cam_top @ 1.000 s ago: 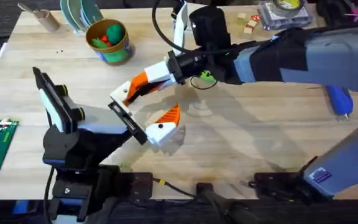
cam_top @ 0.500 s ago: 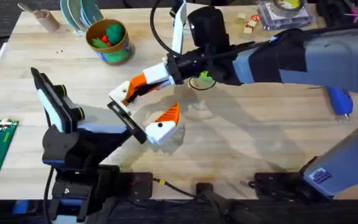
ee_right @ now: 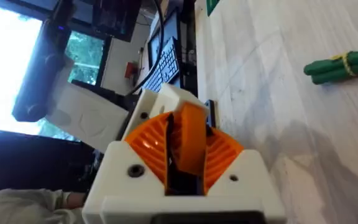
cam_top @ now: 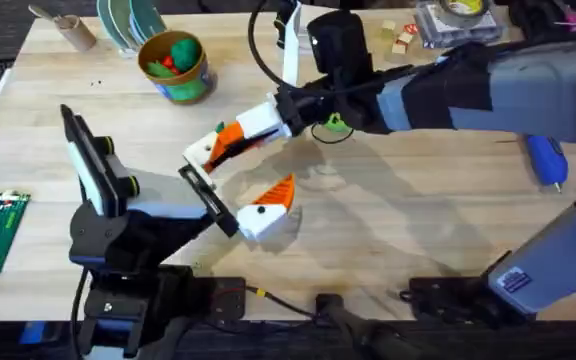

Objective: Pick up the gripper from the table and insert it into the empty holder that is missing its gripper. Then pick up a screw, insert it into the mounting hole, and use the screwdriver to tighten it. Finally, clean up the table by picking up the vegetable and placing it into the bucket.

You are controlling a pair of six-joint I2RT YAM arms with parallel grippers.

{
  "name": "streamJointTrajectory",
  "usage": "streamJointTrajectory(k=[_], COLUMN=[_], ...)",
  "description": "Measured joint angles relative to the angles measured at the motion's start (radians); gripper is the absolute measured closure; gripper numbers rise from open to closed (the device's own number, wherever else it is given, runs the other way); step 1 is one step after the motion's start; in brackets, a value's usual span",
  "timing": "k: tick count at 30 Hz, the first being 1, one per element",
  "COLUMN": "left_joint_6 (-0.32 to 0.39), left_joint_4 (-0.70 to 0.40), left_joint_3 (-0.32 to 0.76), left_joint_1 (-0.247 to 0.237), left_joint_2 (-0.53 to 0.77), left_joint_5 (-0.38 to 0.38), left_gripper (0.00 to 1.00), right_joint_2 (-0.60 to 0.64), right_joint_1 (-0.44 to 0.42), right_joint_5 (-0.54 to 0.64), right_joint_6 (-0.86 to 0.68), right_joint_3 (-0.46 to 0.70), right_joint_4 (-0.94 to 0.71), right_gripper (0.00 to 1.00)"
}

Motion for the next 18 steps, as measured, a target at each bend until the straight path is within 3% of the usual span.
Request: streamJointTrajectory(k=[2,5,9,12,18], left_joint_6=[0.003,0.010,0.010,0.013,0.013], left_joint_4=[-0.001,-0.004,-0.006,-0.011,-0.015], left_joint_3=[0.000,0.000,0.000,0.000,0.000], left_joint_1=[-0.005,-0.012,-0.014,-0.036,-0.037], left_joint_2=[0.000,0.000,0.000,0.000,0.000], left_joint_5=[0.025,0.052,0.088,0.140,0.178], left_gripper=[0.008,0.008,0.008,0.008,0.008], right_joint_2=[0.006,0.007,0.007,0.008,0.008], right_joint_1=[-0.008,-0.012,-0.013,-0.011,-0.061], right_joint_5=[-0.030,-0.067,-0.102,-0.104,-0.087], right_joint_6=[-0.002,-0.002,-0.007,-0.010,-0.010], right_joint_3=[0.000,0.000,0.000,0.000,0.000], right_joint_4=[0.000,-0.003,0.005,0.026,0.046], right_gripper=[0.713,0.579,0.228,0.078,0.045])
